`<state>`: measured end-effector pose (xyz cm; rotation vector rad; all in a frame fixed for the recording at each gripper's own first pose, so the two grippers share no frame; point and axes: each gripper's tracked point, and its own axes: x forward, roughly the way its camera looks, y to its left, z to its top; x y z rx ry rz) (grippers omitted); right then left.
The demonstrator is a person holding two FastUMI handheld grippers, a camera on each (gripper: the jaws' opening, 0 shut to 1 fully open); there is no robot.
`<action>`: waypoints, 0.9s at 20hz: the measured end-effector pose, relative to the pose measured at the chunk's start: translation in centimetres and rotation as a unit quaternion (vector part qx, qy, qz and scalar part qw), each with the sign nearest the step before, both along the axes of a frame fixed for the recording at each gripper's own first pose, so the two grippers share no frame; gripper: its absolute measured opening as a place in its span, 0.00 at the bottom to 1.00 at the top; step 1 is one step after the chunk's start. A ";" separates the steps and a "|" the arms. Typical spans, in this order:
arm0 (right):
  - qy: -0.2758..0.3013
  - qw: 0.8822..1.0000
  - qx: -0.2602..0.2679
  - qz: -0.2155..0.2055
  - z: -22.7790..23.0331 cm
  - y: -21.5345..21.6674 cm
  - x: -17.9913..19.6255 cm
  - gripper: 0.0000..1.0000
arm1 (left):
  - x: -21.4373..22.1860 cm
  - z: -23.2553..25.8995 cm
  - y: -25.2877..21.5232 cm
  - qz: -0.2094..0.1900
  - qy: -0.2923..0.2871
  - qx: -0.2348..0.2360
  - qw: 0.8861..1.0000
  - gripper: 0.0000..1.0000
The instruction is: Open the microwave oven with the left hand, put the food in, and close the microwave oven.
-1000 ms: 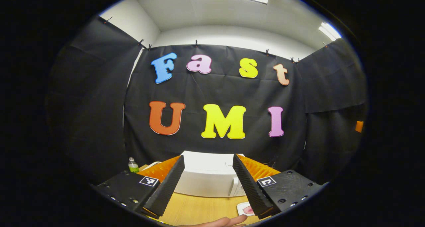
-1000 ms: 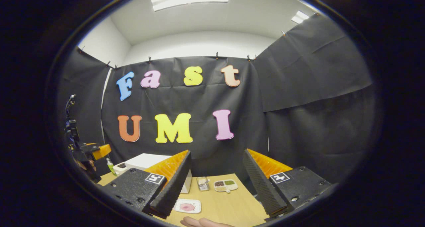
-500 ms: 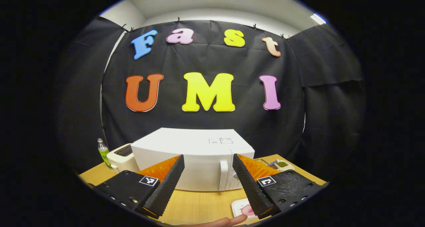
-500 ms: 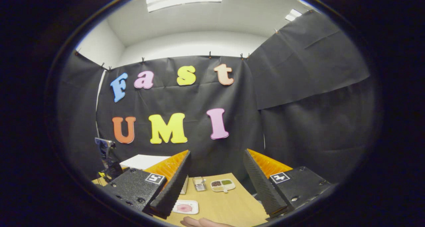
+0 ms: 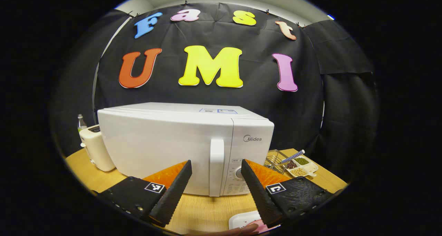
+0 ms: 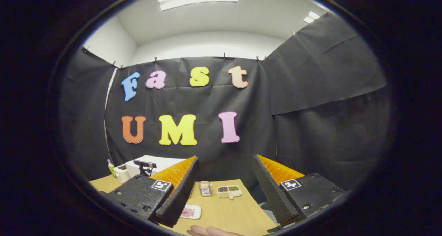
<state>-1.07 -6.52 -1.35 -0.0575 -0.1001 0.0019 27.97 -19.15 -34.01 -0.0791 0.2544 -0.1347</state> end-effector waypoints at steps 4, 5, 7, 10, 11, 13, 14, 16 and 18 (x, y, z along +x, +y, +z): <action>-0.006 1.000 0.005 0.005 -0.3 -0.5 0.2 1.00 | 1.3 -2.1 0.7 0.012 0.007 0.004 1.000 0.90; -0.002 1.000 0.002 0.007 -0.7 -0.4 0.5 1.00 | 1.8 -1.9 0.7 0.008 -0.007 0.001 1.000 0.88; 0.004 1.000 -0.004 0.011 -1.4 -0.1 1.1 1.00 | 2.3 -2.2 0.7 0.010 -0.017 0.004 1.000 0.78; 0.012 1.000 -0.009 0.015 -2.4 0.2 1.9 1.00 | 2.8 -2.4 0.5 0.009 -0.028 0.019 0.999 0.63; 0.016 1.000 -0.011 0.017 -2.7 0.3 2.2 1.00 | 2.7 -2.7 0.6 0.007 -0.027 0.026 0.999 0.59; 0.029 0.999 -0.018 0.018 -3.6 0.5 2.7 1.00 | 2.5 -3.4 0.7 0.006 -0.017 0.014 1.000 0.42; 0.032 0.999 -0.019 0.019 -3.8 0.5 2.7 1.00 | 2.2 -3.1 0.6 0.004 -0.017 -0.001 1.000 0.62; 0.036 0.999 -0.024 0.023 -4.2 0.6 2.6 1.00 | 2.3 -3.4 -0.2 -0.007 -0.009 -0.027 1.000 0.43; 0.036 0.999 -0.030 0.024 -4.4 0.5 2.5 1.00 | 2.4 -3.5 -0.4 -0.010 -0.006 -0.005 1.000 0.25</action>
